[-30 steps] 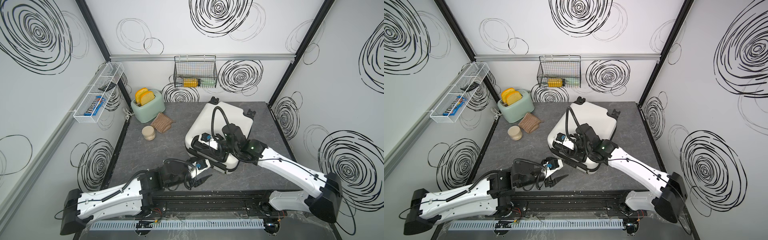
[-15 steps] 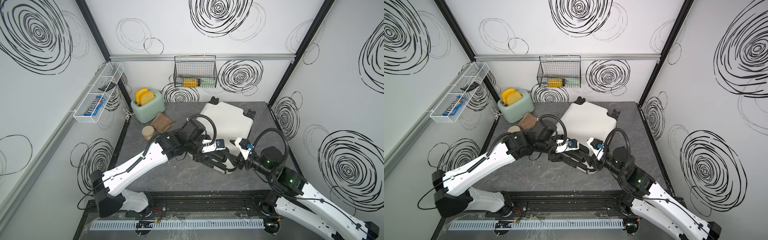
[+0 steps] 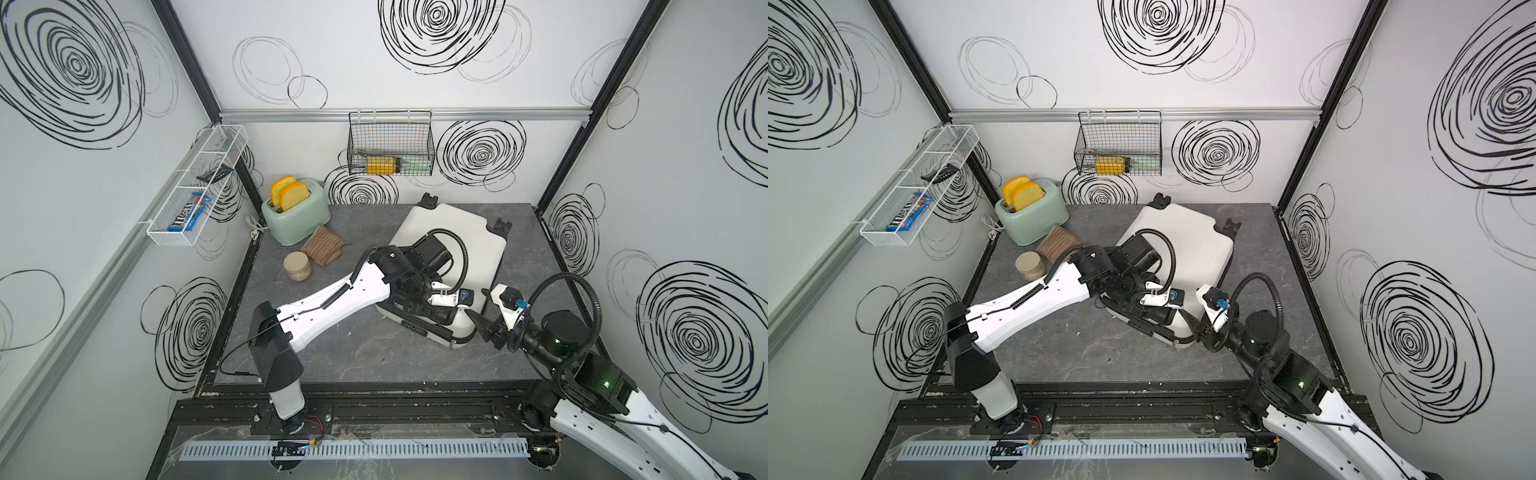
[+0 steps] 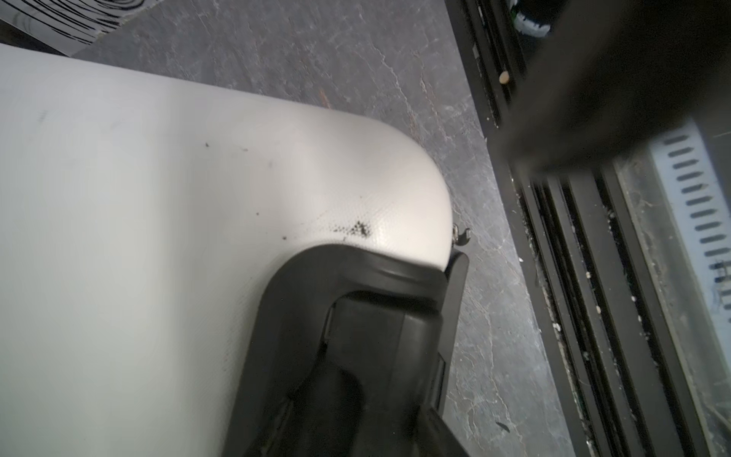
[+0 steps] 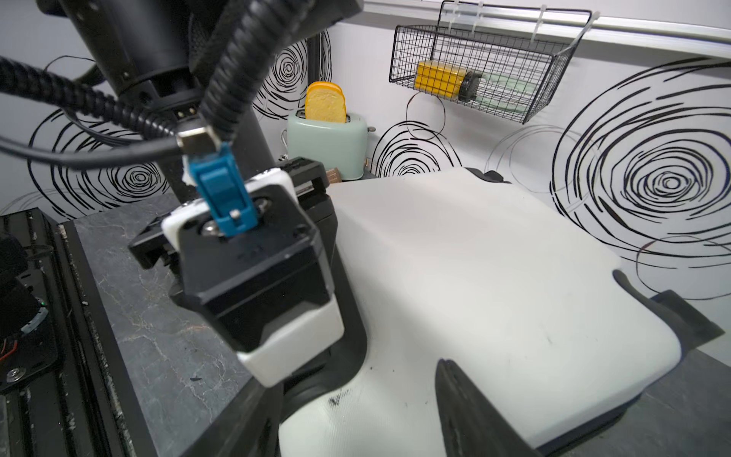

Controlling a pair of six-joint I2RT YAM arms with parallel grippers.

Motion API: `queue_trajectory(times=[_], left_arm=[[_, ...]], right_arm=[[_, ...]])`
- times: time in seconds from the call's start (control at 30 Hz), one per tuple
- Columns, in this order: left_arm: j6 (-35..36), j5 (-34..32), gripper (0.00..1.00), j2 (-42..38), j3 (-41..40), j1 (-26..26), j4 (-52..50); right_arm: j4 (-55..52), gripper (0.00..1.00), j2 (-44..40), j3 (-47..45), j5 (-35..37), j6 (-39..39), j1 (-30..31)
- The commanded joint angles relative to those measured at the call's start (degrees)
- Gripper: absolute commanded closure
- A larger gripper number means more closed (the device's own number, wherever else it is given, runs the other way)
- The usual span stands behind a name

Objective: Open the suitcase zippers
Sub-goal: Adjust the suitcase at the center of the board.

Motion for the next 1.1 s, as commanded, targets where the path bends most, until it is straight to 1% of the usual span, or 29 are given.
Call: queue_trajectory(times=[0.0,0.13,0.27,0.47,0.6,0.73,1.07], left_arm=[[2.5,-3.5,0.46,3.2,1.1,-0.4,-3.2],[2.3,-0.8,0.45,1.7,2.0,-0.4,-4.3],[2.2,0.1,0.44,-1.5,1.9,-0.5,-4.9],[3.3,0.2,0.44,-6.1,-3.1,1.0,-2.3],[3.4,0.8,0.44,-5.7,-4.8,2.0,-0.9],[3.5,-0.5,0.44,-3.1,-5.1,2.5,-0.2],[3.3,-1.6,0.48,1.7,-4.6,2.2,0.7]], right_arm=[[2.1,0.35,-2.3,0.1,1.5,0.4,-0.1],[2.4,0.35,-4.1,-0.6,2.6,0.9,-0.2],[3.9,0.35,-4.6,-1.4,2.9,1.1,-0.2],[5.3,0.35,-4.0,-1.6,2.4,1.2,-0.2],[5.6,0.35,-3.8,-1.6,2.3,1.1,-0.2],[5.4,0.35,-3.9,-1.8,2.3,1.2,-0.2],[4.8,0.35,-6.1,-2.7,3.7,1.3,-0.2]])
